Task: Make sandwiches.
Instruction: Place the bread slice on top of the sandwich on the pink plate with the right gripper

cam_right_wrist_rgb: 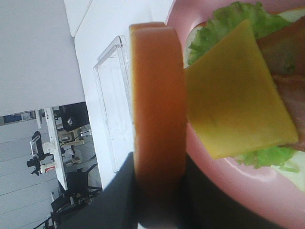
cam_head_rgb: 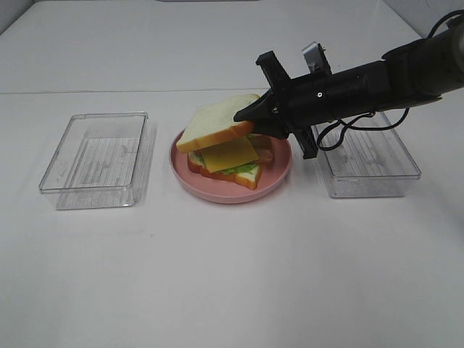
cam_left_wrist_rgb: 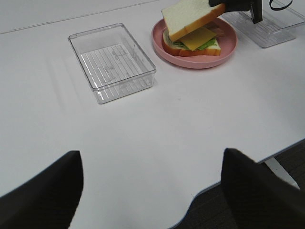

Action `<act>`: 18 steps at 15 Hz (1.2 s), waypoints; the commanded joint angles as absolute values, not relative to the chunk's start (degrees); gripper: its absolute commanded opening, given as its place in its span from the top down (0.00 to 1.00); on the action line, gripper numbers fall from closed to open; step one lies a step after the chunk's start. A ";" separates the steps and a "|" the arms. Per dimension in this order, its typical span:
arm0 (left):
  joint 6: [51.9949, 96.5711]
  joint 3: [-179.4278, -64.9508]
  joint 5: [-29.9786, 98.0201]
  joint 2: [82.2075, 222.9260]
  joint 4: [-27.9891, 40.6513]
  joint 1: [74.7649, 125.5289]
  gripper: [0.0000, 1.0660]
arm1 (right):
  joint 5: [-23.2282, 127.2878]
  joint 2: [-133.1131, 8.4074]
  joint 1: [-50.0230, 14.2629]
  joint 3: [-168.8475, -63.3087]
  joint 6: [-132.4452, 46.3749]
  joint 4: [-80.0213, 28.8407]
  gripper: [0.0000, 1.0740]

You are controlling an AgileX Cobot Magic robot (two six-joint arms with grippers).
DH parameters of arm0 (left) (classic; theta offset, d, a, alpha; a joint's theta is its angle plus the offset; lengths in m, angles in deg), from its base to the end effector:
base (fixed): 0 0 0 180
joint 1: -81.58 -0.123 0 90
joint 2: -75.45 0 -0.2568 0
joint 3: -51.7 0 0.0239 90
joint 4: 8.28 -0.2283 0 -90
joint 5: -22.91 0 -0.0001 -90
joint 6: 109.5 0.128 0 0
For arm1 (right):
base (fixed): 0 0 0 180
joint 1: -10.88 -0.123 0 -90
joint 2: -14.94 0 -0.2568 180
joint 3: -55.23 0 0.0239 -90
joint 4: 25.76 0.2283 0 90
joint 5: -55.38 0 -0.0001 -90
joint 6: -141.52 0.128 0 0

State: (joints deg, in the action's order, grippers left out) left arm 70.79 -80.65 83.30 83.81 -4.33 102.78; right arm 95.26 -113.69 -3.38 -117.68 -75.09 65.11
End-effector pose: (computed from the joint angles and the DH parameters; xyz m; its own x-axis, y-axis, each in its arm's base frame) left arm 0.0311 -0.0203 0.2510 -0.4255 0.1339 -0.8950 0.3988 0.9155 -0.0526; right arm 0.3735 0.1797 0.1074 -0.9095 0.4137 -0.0413 0.1933 0.5087 0.8390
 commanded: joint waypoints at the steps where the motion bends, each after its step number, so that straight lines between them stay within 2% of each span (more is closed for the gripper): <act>1: 70.85 -80.48 82.72 82.67 -4.38 103.13 0.29 | 94.51 -113.92 -3.61 -118.14 -76.47 66.60 1.00; 13: 70.85 -80.48 82.72 82.67 -4.38 103.13 0.29 | 92.51 -114.89 -4.19 -118.14 -77.50 66.08 1.00; 15: 70.85 -80.48 82.72 82.67 -4.38 103.13 0.29 | 92.45 -114.89 -4.19 -118.14 -77.50 64.48 0.89; 18: 70.85 -80.48 82.72 82.67 -4.38 103.13 0.29 | 92.45 -114.89 -4.19 -118.14 -77.50 63.10 0.53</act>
State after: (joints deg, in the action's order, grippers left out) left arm 70.85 -80.65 83.30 83.81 -4.33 102.78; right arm 92.34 -115.12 -4.01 -117.74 -76.47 63.45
